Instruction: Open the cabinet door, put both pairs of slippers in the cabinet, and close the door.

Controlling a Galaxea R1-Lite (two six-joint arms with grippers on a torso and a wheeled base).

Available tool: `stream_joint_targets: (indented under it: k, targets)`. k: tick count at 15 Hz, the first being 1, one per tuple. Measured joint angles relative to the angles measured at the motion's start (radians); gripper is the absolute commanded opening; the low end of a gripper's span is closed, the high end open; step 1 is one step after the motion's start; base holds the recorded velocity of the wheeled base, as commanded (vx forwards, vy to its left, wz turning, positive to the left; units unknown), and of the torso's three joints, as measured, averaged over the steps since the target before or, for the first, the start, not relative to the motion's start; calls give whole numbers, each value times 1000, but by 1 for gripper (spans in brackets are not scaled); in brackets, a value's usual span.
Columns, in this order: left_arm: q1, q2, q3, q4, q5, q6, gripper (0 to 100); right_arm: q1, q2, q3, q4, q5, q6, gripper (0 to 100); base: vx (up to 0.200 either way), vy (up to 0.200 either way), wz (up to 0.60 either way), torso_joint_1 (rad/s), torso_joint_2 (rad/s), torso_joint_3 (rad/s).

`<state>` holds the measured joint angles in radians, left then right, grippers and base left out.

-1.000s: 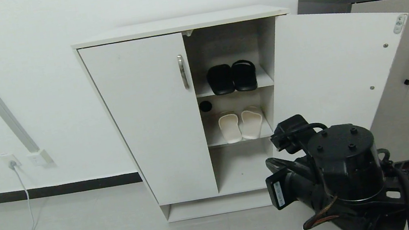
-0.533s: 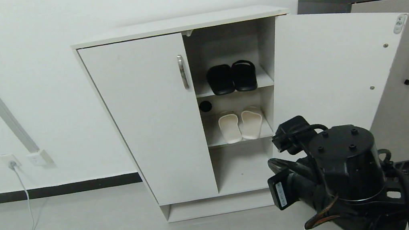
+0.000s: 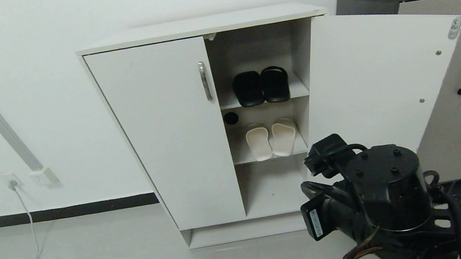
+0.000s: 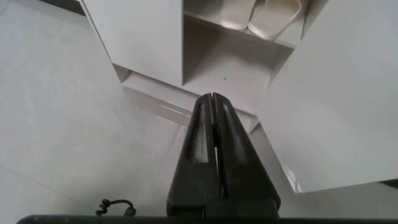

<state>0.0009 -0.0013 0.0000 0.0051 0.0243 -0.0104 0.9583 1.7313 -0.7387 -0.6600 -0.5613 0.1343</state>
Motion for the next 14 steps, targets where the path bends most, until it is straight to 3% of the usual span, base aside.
stream_joint_targets:
  k: [6, 14]
  targets:
    - [1, 0, 0, 0, 0, 0, 0, 1, -1, 11, -4, -3, -7, 0, 0, 0, 0, 72, -469, -356]
    - [0, 0, 0, 0, 0, 0, 0, 1, -3, 14, -4, -4, -7, 0, 0, 0, 0, 146, -472, -332]
